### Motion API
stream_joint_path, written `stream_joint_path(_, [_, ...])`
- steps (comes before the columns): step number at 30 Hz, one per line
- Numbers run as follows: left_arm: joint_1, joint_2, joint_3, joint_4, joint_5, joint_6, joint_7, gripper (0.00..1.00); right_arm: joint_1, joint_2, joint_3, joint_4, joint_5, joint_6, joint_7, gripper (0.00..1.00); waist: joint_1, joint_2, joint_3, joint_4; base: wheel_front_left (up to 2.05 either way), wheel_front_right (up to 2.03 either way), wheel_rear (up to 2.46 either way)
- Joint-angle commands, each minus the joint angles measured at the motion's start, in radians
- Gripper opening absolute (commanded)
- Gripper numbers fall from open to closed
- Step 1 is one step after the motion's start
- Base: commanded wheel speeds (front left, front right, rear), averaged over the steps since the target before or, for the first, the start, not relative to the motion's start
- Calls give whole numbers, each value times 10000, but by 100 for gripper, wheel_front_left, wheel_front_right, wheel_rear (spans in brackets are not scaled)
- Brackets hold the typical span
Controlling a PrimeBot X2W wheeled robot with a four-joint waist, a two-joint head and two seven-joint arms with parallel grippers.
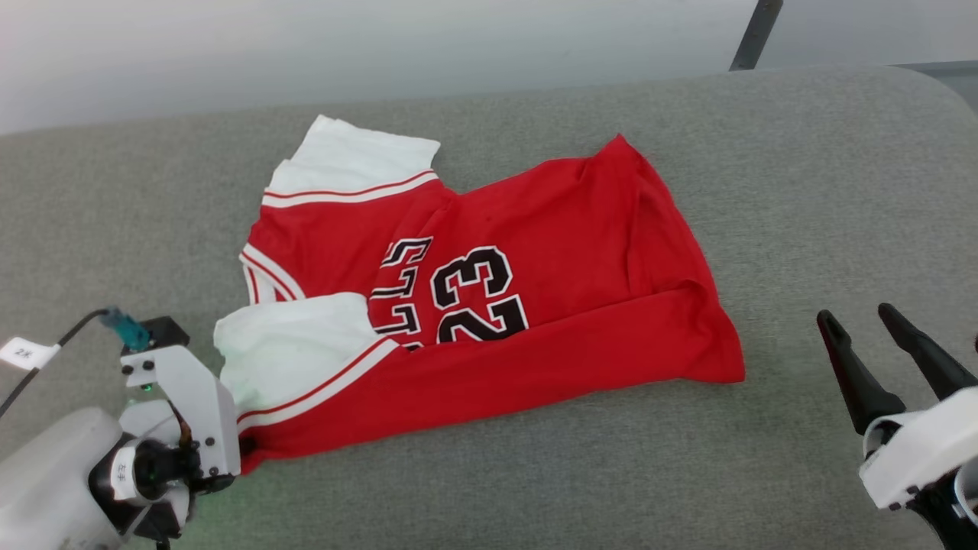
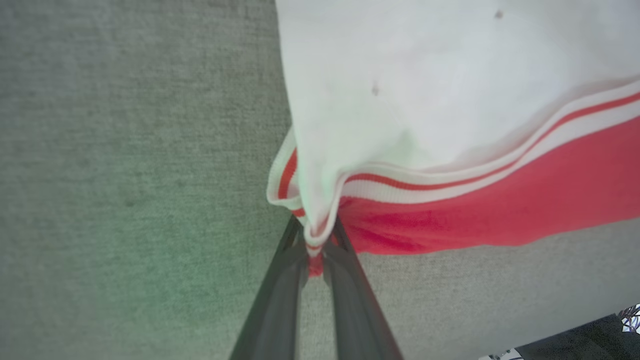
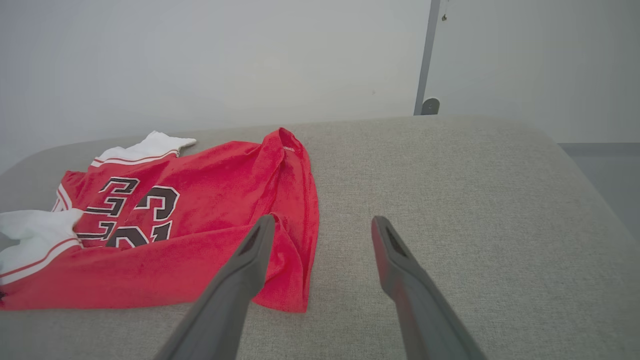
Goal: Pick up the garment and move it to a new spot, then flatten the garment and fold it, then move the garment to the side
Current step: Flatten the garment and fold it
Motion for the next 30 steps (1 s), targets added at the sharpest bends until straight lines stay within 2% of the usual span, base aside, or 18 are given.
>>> stream_joint_path(1, [81,-294,-160,57,87,-82,-64,0,-244,-2,0,129,74,-7,223,100,0,0,97,104,0,0,0])
stream_joint_path(10, [-404,-740,-197,58,366,-312,-154,0,-1434,-162,392,1823,246,-7,2138,100,0,0,476,566,0,0,0])
stream_joint_path(16, [-820,-1099,-247,158,600,-473,-169,0,-2184,-340,667,3217,108,-7,2748,100,0,0,791,982,0,0,0])
stream_joint_path(25, [-1194,-1497,-278,575,754,-748,-250,0,-2770,-83,1239,5196,235,-7,3549,100,0,0,1134,1284,0,0,0])
stream_joint_path(26, [-1213,-1521,-277,630,760,-776,-264,0,-2842,-78,1303,5387,248,-7,3616,57,0,0,1155,1291,0,0,0])
stream_joint_path(27, [-1224,-1541,-272,681,764,-803,-283,0,-2903,-112,1402,5511,230,-6,3635,0,0,0,1171,1297,0,0,0])
stream_joint_path(30, [-1247,-1587,-269,864,775,-909,-300,0,-3017,-173,1387,5769,364,-1,3621,0,0,0,1172,1308,0,0,0])
